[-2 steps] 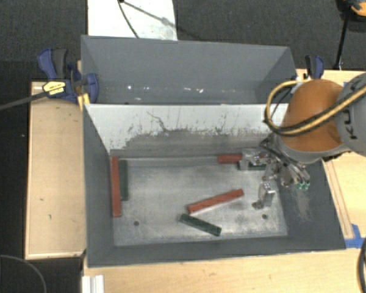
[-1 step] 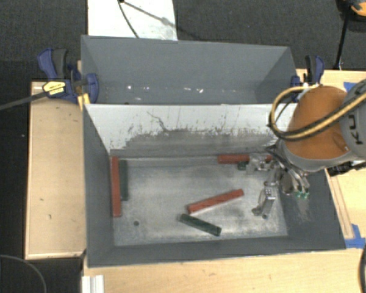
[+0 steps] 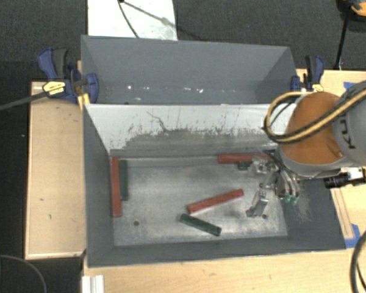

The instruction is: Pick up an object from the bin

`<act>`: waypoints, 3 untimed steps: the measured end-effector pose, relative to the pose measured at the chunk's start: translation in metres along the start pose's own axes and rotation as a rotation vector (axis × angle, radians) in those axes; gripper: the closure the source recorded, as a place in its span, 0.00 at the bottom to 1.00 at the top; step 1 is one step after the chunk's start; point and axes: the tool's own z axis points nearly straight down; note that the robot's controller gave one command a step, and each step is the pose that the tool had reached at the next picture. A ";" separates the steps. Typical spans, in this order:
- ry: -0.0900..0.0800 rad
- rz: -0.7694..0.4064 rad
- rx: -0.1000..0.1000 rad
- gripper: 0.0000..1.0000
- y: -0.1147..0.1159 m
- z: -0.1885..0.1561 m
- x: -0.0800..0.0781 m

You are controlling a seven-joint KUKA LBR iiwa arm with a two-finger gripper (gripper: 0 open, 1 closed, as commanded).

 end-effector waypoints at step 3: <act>0.002 -0.495 -0.001 1.00 0.038 0.035 0.025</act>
Offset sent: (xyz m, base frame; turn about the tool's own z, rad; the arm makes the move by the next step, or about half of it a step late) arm -0.0158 0.0427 -0.0350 -0.4923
